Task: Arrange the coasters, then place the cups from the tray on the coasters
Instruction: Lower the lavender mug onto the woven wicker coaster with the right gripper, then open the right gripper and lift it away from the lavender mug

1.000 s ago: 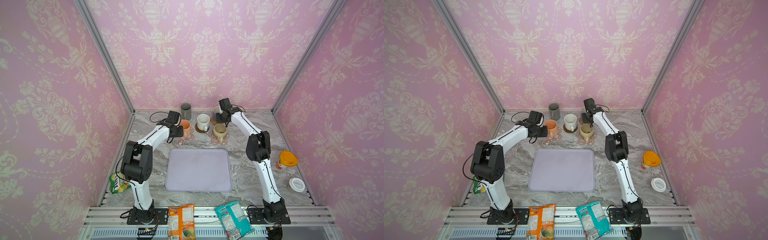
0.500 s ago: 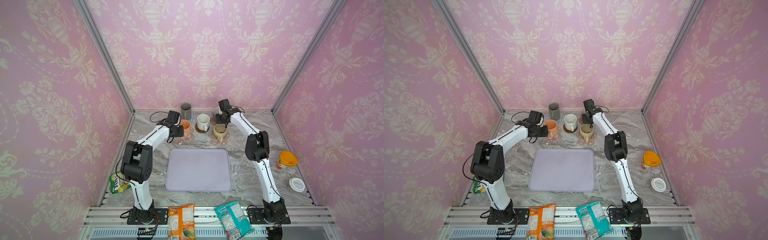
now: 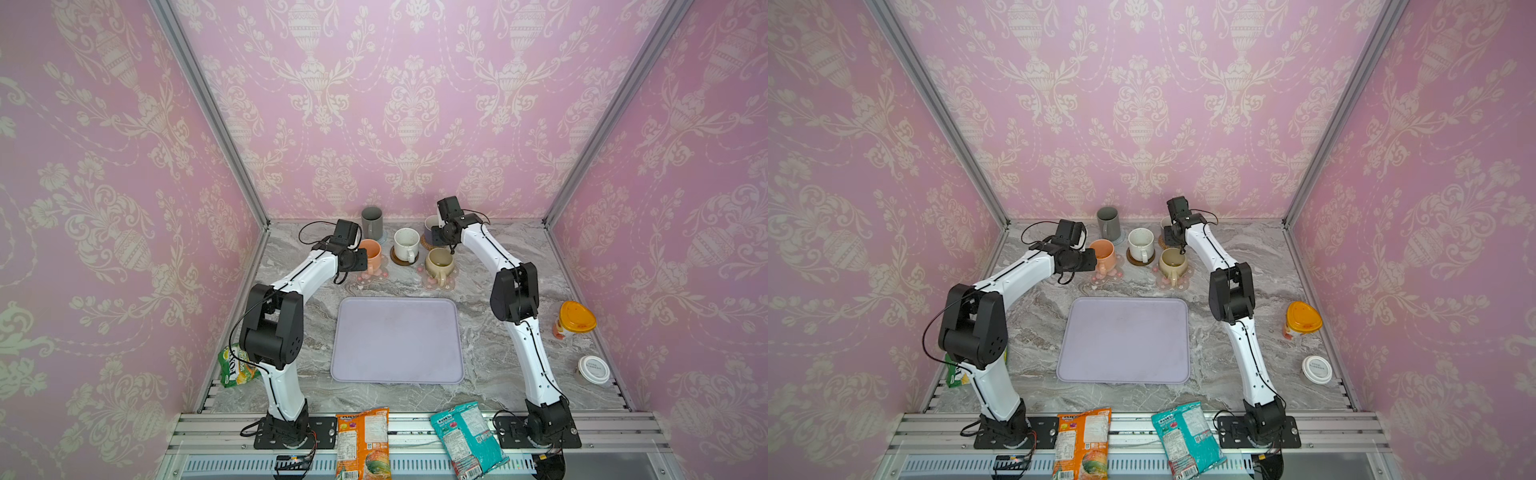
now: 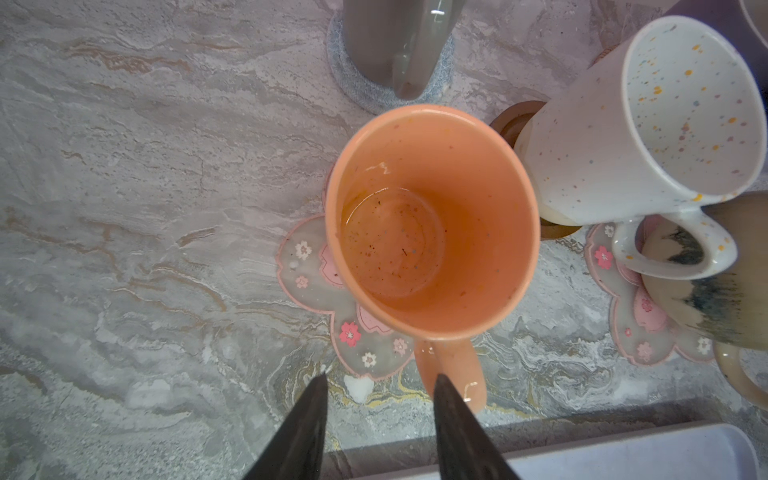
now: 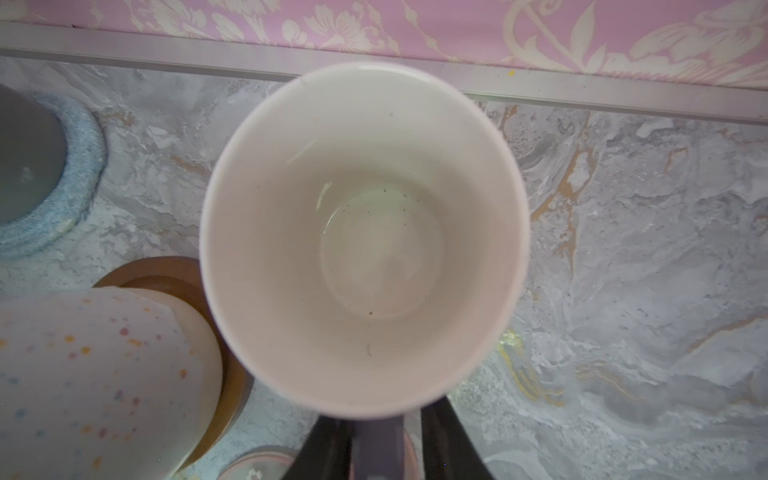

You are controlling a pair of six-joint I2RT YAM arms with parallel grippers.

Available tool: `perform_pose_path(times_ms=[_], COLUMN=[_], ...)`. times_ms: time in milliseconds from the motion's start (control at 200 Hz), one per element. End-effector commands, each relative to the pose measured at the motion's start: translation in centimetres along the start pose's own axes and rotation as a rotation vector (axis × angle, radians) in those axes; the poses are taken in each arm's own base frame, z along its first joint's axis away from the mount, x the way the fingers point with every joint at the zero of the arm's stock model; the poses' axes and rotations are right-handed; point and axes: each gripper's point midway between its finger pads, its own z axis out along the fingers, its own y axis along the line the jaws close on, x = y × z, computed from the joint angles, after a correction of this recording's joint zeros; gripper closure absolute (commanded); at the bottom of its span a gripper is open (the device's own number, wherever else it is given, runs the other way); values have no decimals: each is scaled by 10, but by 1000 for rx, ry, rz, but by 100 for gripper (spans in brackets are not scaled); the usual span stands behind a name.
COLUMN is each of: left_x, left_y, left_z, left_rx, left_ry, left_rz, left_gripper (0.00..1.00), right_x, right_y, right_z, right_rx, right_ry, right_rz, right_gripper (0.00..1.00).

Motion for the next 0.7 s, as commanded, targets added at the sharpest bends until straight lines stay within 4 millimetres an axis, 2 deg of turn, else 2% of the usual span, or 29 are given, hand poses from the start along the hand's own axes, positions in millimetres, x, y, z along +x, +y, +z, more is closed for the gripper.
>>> perform_pose_path(times_ms=[0, 380, 545, 696], left_x=[-1, -3, -6, -8], left_y=[1, 1, 0, 4], left_z=[-8, -15, -26, -45], left_rx=[16, 17, 15, -8], left_ry=[-4, -12, -24, -43], left_rz=[-22, -23, -25, -17], left_gripper=[55, 55, 55, 55], right_x=[-14, -10, -8, -8], right_y=[3, 6, 9, 12], right_z=[-8, -21, -43, -76], right_rx=[-18, -47, -70, -68], right_ry=[-38, -11, -6, -20], right_rz=[13, 30, 20, -24], right_gripper=[66, 62, 61, 58])
